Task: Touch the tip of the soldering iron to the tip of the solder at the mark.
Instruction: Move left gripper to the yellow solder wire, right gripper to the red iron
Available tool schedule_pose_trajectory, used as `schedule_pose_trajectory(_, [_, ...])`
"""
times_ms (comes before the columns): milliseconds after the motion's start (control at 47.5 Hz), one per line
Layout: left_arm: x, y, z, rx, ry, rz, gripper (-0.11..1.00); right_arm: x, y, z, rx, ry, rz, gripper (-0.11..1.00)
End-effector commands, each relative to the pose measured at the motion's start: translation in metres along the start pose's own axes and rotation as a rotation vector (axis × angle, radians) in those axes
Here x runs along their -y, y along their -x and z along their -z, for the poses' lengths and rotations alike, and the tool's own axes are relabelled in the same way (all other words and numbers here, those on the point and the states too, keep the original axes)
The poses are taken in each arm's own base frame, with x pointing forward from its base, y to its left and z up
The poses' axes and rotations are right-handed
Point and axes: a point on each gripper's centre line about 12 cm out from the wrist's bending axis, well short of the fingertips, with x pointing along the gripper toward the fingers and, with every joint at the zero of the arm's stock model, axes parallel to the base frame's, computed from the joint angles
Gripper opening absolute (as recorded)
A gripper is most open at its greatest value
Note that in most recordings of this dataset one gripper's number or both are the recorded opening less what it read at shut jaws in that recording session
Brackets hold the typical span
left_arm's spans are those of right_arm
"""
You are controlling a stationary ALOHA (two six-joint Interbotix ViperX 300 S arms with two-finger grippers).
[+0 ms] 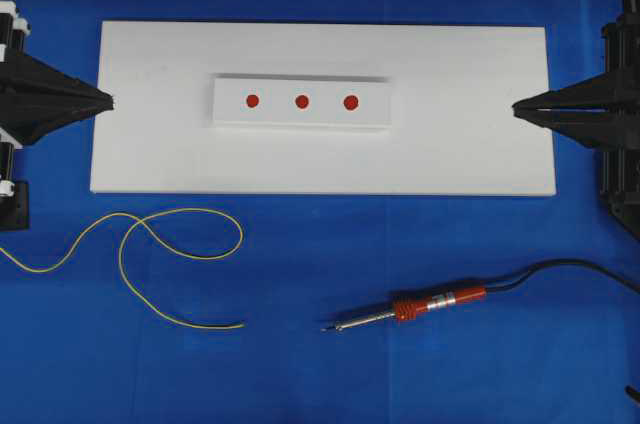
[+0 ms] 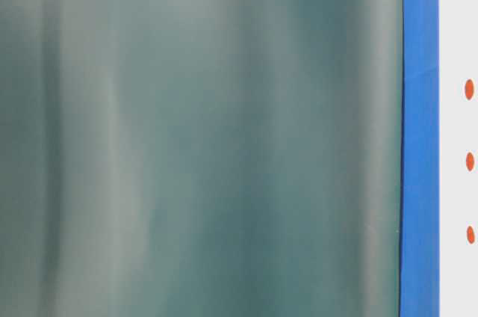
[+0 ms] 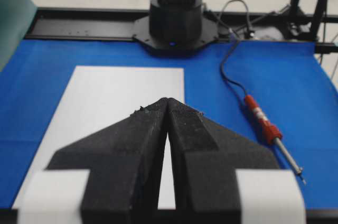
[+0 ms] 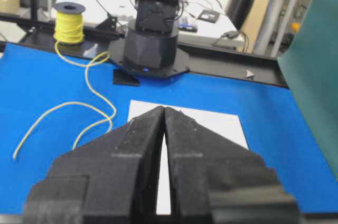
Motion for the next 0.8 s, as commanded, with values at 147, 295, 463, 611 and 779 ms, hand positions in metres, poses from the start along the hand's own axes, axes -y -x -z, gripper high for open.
schedule_pose_trajectory(147, [0.016,-0.001,0.000,-0.013,0.013,0.081,0.00,-0.009,-0.009,-0.003,-0.037,-0.006,-0.041,-0.06])
schedule_pose_trajectory(295, [0.028,-0.003,0.009,-0.058,0.015,0.136,0.00,-0.020,-0.010,0.003,-0.066,-0.019,-0.096,-0.06])
schedule_pose_trajectory(463, [0.044,-0.005,0.023,-0.109,0.020,0.209,0.00,-0.042,-0.015,0.018,-0.126,-0.072,-0.186,0.01])
schedule_pose_trajectory(611, [0.058,-0.004,0.037,-0.160,0.017,0.272,0.14,-0.064,-0.020,0.035,-0.198,-0.129,-0.266,0.25])
schedule_pose_trajectory(779, [0.077,-0.002,0.056,-0.229,0.012,0.356,0.62,-0.083,-0.026,0.064,-0.332,-0.200,-0.301,0.74])
